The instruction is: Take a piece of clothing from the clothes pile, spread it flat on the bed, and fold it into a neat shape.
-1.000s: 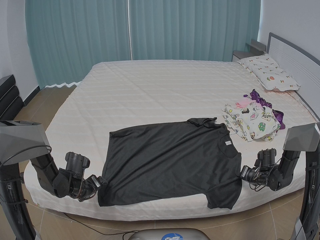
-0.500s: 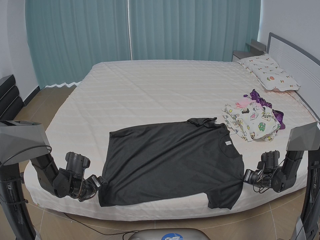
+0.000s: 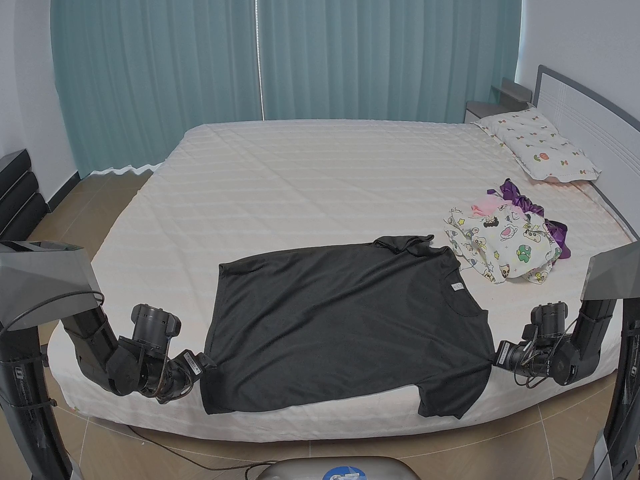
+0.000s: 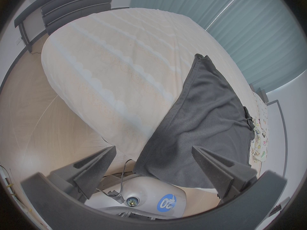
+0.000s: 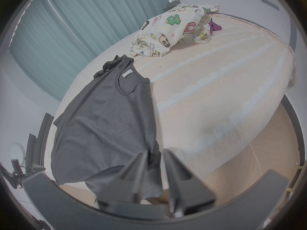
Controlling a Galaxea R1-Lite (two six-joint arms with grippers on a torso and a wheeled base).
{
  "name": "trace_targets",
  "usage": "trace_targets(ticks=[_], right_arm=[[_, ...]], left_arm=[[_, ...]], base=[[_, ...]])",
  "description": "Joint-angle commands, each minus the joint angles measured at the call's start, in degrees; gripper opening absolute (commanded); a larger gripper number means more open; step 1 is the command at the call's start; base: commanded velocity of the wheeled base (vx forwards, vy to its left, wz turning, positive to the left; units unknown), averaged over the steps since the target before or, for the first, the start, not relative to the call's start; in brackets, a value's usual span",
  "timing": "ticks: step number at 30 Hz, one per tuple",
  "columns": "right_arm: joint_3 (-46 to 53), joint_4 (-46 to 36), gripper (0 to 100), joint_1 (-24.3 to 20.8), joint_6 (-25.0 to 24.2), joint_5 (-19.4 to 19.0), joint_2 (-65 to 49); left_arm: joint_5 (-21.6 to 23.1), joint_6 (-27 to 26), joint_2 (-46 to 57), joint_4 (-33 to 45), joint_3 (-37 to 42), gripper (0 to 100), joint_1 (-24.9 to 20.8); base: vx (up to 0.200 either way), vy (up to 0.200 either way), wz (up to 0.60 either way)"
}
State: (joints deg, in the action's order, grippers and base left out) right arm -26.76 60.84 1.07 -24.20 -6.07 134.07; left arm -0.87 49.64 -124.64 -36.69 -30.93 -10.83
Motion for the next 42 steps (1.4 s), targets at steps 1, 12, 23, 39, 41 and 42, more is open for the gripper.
trace_targets(ticks=[1, 12, 23, 39, 41, 42], right_arm=[[0.2, 0.2, 100, 0.1, -0.2, -0.1, -0.6], [-0.5, 1.0, 100, -0.2, -7.0, -0.3, -4.5], [-1.5, 2.6, 100, -0.3, -11.8, -0.7, -5.3], [-1.5, 2.7, 100, -0.8, -12.1, -0.8, -5.0], [-1.7, 2.7, 100, -1.1, -12.4, -1.0, -5.0], [-2.0, 2.8, 100, -1.7, -13.0, -1.0, -5.2]], left_arm=[[0.0, 0.0, -0.1, 0.0, -0.1, 100, 0.0], [-1.5, 0.0, 0.2, -0.1, -2.1, 100, -0.1], [-1.1, 1.7, 0.4, -0.1, -2.9, 100, 1.2], [-1.1, 1.7, -0.2, 0.0, -3.2, 100, 1.2], [-1.1, 1.7, -0.2, 0.0, -3.2, 100, 1.2], [-1.1, 1.7, -0.2, -0.1, -3.3, 100, 1.2]], base=[[0.0, 0.0, 0.0], [0.0, 0.0, 0.0], [0.073, 0.0, 0.0], [0.2, 0.0, 0.0], [0.1, 0.0, 0.0], [0.0, 0.0, 0.0]])
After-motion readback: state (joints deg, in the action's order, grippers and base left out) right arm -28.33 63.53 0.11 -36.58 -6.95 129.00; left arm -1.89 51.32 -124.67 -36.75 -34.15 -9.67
